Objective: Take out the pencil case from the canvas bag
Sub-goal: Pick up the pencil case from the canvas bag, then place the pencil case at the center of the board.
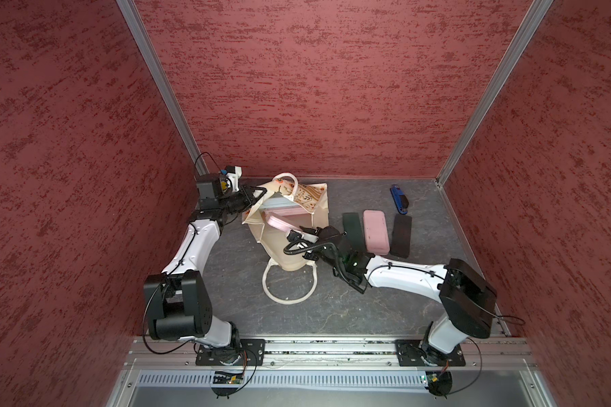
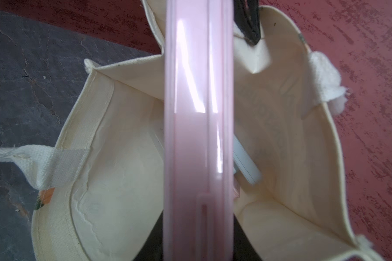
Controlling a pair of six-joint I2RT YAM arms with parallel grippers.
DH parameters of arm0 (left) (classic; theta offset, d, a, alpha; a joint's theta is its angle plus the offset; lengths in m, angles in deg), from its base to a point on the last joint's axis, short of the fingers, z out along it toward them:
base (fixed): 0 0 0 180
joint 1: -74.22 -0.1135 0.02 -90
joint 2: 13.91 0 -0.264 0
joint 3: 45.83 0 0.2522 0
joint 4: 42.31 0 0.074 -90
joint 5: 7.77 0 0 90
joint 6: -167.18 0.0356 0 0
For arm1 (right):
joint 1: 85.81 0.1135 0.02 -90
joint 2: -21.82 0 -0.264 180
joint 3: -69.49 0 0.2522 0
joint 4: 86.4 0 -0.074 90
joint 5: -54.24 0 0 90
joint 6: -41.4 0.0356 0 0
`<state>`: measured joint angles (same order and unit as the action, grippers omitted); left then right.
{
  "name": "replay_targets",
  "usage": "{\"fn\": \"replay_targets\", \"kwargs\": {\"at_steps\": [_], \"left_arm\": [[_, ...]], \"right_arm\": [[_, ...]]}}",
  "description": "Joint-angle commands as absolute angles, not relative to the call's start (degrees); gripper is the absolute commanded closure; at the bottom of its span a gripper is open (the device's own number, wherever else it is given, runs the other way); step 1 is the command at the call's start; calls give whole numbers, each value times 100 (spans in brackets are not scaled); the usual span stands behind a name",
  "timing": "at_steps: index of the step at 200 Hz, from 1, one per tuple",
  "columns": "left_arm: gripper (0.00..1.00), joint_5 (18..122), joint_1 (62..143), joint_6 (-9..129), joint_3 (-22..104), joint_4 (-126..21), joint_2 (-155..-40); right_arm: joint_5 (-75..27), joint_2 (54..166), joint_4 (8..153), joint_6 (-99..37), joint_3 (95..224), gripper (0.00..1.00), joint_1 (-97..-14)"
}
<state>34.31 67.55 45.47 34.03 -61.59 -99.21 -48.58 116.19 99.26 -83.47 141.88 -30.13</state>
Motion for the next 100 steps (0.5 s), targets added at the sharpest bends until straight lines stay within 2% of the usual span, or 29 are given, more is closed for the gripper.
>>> {"fn": "replay_targets", "kwargs": {"at_steps": [1,100], "left_arm": [[97,3491,6658,4439,3402,-6253,-9992],[97,3499,6658,4442,3411,-6265,-10012]], "right_arm": [[-4698,11251,10525,-8126,14106,82,-2991],[-4389,10726,10735,-7884,14037,83,-2991]]}}
